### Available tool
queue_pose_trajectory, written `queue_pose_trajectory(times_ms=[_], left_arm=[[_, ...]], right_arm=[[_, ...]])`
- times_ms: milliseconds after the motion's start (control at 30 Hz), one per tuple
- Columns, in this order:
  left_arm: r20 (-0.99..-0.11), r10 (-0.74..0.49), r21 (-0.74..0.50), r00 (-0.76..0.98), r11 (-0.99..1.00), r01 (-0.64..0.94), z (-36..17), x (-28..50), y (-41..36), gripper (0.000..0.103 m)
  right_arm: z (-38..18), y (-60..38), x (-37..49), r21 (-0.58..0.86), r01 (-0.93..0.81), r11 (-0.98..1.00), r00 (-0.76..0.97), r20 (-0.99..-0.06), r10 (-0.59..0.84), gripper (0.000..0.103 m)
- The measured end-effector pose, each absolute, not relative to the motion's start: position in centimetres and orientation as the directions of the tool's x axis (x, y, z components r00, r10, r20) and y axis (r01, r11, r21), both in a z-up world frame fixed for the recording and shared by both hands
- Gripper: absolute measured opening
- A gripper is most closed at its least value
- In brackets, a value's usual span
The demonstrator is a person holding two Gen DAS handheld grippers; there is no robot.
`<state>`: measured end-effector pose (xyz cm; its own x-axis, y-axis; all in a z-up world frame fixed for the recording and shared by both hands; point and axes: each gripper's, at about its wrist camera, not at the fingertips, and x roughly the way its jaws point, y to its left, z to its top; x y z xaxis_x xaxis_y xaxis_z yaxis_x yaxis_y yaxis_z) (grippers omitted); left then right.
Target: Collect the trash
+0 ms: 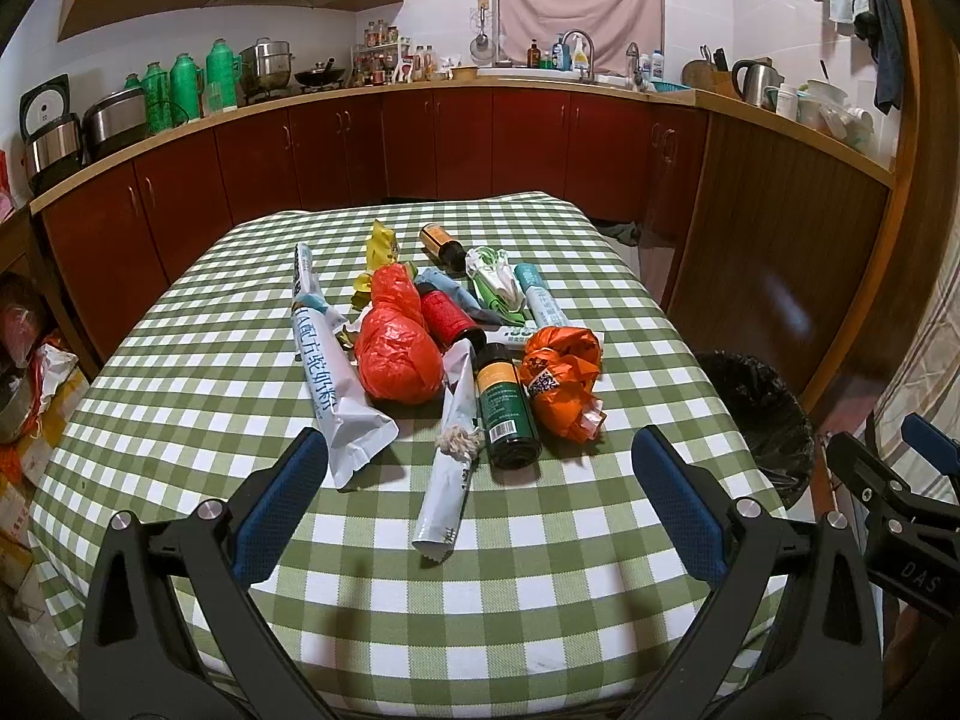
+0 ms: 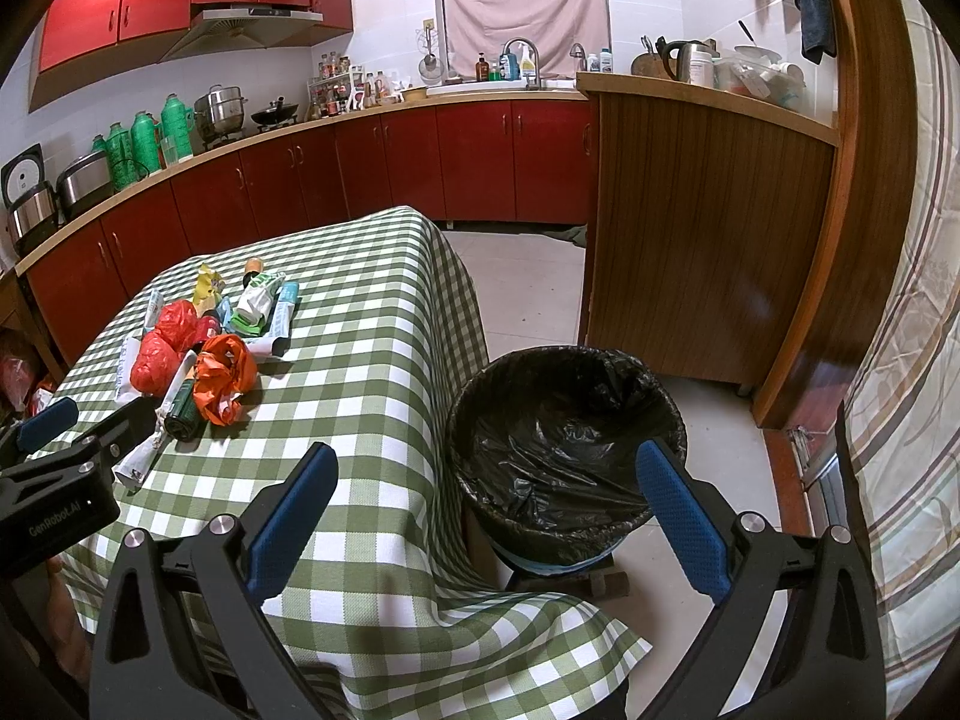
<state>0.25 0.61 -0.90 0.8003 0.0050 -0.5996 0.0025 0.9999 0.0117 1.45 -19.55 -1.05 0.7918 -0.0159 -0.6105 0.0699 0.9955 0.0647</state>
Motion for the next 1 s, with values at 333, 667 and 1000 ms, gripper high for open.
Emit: queue_pose_trajectory(times_ms=[333,667,1000], left_arm=[[-0.601,0.004,0.011,0.800,1.000,0.003,-0.91,0.26,0.58,0.099],[-0.600,0.004,0.012,0.800,1.000,0.004,-0.96,0.17,0.57,0.099],[-0.613,0.005,0.011,0.790,1.000,0.002,-1.35,0.05,1.04,0.099]], right_arm=[[-1.01,-19.58,1.41,0.066,0.070,0.995,0.792,-0.610,-0.016,0.097],[-0.95,-19.59,1.40,0.066,0.070,0.995,0.792,-0.610,-0.015,0.097],[-0.97,-19.52,1.35,0.064,0.069,0.996,0.793,-0.610,-0.016,0.097]])
